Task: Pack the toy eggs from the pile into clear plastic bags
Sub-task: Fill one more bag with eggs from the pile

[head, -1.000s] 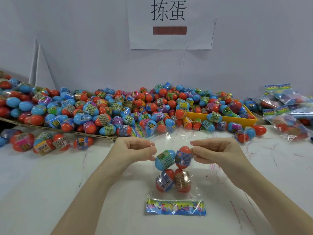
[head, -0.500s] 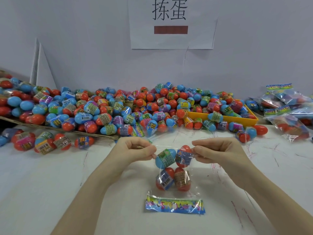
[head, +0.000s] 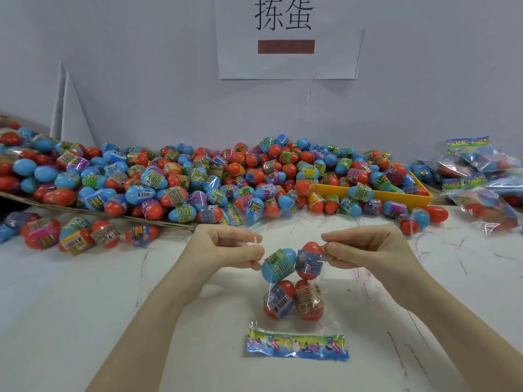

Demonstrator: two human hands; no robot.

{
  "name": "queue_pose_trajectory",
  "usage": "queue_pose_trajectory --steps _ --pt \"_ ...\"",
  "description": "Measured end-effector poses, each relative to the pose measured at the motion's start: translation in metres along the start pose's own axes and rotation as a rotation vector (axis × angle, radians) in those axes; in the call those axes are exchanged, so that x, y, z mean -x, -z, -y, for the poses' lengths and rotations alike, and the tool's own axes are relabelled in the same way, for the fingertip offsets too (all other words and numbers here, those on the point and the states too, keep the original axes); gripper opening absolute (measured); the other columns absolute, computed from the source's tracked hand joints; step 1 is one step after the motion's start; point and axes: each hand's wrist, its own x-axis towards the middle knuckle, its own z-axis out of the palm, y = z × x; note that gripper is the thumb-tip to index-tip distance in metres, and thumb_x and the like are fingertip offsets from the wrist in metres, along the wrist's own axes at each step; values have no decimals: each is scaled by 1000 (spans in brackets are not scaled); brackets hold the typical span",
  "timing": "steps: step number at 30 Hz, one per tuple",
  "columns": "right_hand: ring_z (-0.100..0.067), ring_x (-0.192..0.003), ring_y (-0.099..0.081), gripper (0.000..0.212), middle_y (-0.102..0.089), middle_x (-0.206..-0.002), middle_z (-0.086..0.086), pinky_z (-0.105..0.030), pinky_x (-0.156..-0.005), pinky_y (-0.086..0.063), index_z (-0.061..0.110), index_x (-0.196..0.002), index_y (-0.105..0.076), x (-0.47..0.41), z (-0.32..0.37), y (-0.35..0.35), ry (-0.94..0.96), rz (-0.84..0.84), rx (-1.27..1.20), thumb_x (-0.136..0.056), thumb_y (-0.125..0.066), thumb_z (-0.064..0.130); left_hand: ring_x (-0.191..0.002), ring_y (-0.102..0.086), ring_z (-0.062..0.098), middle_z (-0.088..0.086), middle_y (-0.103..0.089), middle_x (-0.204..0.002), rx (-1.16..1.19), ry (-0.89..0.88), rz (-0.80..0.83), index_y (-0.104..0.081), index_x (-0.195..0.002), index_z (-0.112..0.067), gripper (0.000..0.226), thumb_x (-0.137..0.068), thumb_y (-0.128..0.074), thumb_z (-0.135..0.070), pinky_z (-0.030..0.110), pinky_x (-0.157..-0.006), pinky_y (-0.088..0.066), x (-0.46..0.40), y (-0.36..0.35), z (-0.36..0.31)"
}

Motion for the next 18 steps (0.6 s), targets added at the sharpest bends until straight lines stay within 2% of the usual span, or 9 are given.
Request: queue_pose_trajectory --steps 4,8,11,18 --pt "-14 -57 -68 34 -71 -65 -6 -16 -51 -52 19 -63 -75 0 -1 0 41 4 -9 -71 -63 -12 -54 -67 16 6 -69 -59 -25 -18 58 -76 -64 -16 18 -51 -83 -6 16 -53 -51 0 2 -2" --pt "-13 -59 -69 36 -71 -63 -3 -17 -53 -53 21 -60 -75 1 -2 -1 104 32 -24 -67 -62 -12 -52 -66 16 5 -68 -57 76 20 89 -76 -62 -14 15 -57 -67 -3 16 -51 -50 0 5 0" --pt "-12 -61 -69 35 -72 -65 0 -17 -54 -53 24 -61 -75 2 -1 0 132 63 -22 -65 -61 -7 -53 -67 16 4 -68 -57 113 44 118 -77 -67 -16 21 -59 -65 -2 15 -51 -51 0 6 2" --pt "-10 -62 -69 48 -71 -64 4 -15 -55 -53 26 -60 -75 2 -2 1 187 97 70 -70 -59 -19 -51 -66 17 5 -67 -55 127 44 149 -73 -53 -13 18 -57 -62 0 17 -51 -52 -2 8 4"
